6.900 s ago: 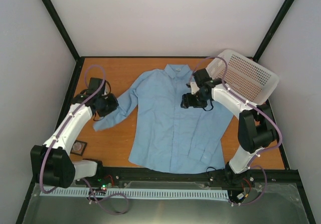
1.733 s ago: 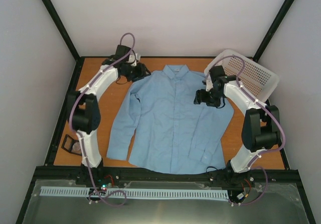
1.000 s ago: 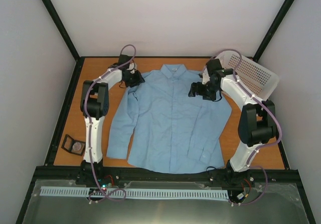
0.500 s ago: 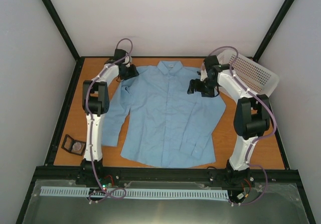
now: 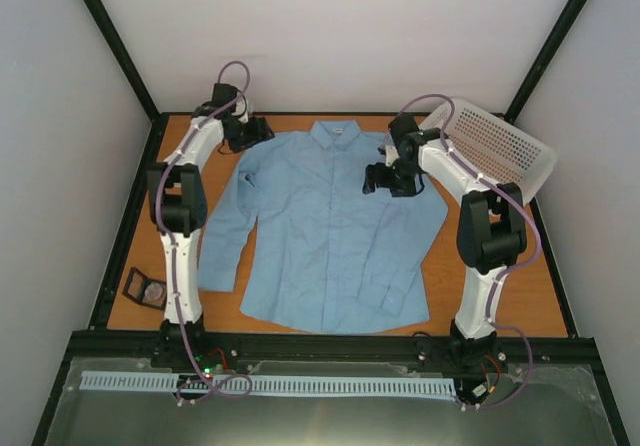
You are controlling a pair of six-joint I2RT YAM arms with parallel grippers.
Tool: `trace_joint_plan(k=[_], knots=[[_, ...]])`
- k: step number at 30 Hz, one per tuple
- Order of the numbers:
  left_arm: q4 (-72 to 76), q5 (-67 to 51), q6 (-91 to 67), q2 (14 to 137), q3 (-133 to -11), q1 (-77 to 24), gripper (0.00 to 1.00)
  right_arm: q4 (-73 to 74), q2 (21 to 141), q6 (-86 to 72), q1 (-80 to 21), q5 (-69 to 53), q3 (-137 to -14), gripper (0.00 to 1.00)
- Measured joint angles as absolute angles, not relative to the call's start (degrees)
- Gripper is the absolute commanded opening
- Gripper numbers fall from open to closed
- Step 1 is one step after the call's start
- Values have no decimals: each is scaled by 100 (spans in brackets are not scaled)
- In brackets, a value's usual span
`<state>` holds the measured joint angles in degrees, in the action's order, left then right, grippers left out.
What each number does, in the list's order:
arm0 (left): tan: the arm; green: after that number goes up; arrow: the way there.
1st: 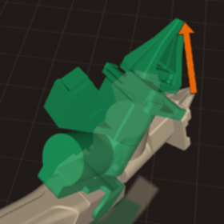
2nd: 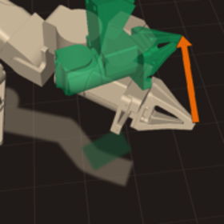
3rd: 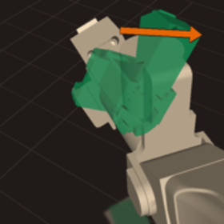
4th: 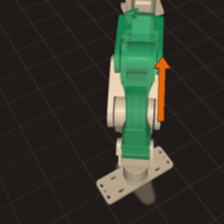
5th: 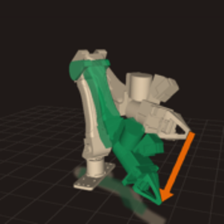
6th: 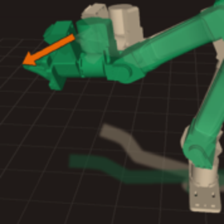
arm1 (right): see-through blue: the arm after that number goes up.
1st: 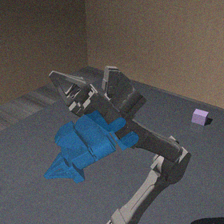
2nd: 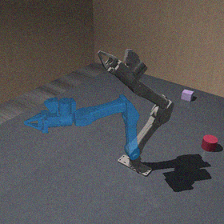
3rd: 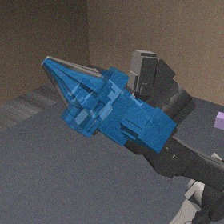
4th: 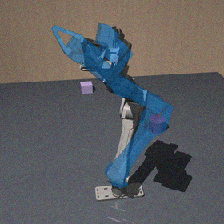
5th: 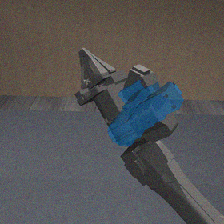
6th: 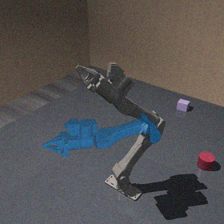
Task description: Pin the brooch onto the clothing
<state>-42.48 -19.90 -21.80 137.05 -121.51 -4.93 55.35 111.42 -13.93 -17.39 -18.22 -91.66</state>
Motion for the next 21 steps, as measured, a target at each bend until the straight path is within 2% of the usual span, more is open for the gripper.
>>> trace_joint_plan(k=[6, 12, 16, 21], knots=[[-3966, -2565, -2418, 11281, -10051, -683, 87, 5446, 10916, -1446, -1822, -1485, -8497, 80], [-3439, -3013, -2467, 9351, -7822, -1555, 89, 5450, 9957, -1892, -2322, -834, -7166, 76], [-3345, -3159, -2491, 9076, -6729, -1662, 89, 5349, 9644, -2250, -2596, -749, -6681, 73], [-3208, -3146, -2508, 9240, -6099, -1640, 78, 5282, 9703, -2749, -2912, -574, -6469, 66]])
